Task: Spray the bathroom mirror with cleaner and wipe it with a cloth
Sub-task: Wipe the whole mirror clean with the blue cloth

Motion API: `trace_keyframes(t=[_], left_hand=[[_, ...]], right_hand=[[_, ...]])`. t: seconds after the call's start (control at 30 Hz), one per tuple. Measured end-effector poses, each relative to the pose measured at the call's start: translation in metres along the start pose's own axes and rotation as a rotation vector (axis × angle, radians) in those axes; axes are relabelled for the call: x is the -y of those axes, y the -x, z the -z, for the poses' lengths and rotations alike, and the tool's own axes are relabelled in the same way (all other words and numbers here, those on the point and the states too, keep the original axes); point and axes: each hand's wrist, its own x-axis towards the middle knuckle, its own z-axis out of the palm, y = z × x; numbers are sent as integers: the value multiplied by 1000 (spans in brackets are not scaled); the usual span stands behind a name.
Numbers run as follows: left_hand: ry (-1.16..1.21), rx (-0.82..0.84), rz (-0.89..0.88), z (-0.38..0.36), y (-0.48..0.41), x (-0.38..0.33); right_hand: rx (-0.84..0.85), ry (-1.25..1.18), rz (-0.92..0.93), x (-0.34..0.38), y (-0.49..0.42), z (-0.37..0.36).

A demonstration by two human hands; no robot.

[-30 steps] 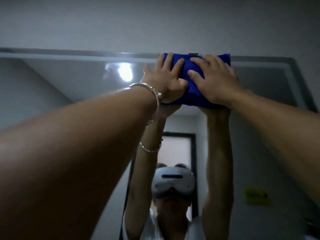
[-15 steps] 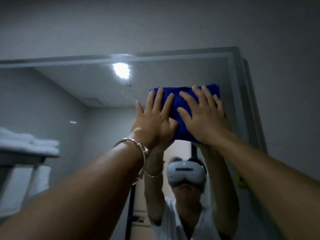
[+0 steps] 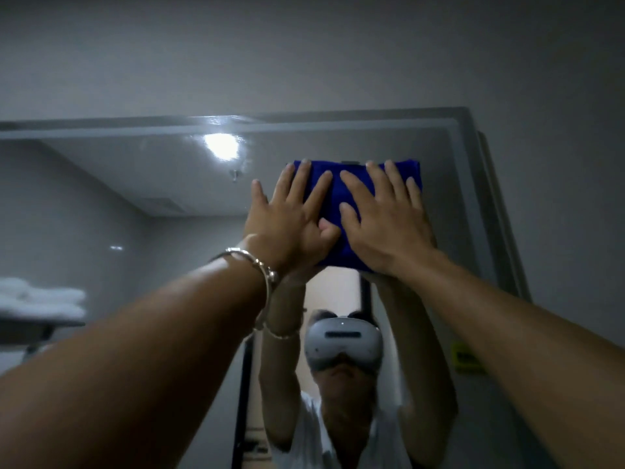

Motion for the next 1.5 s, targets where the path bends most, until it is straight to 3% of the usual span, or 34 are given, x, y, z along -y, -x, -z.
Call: trace_keyframes(t=[0.17, 0.3, 1.2, 1.5], left_hand=[[95, -12, 73, 23, -75, 34], [142, 19, 66, 28, -92, 35], [150, -53, -13, -2, 29, -119], [120, -105, -86, -6, 31, -121]], right_hand=[[-1, -12, 15, -2, -89, 11], [-39, -8, -1, -7, -107, 12], [-7, 9, -12, -97, 61, 14], [-1, -15, 26, -104, 72, 15]])
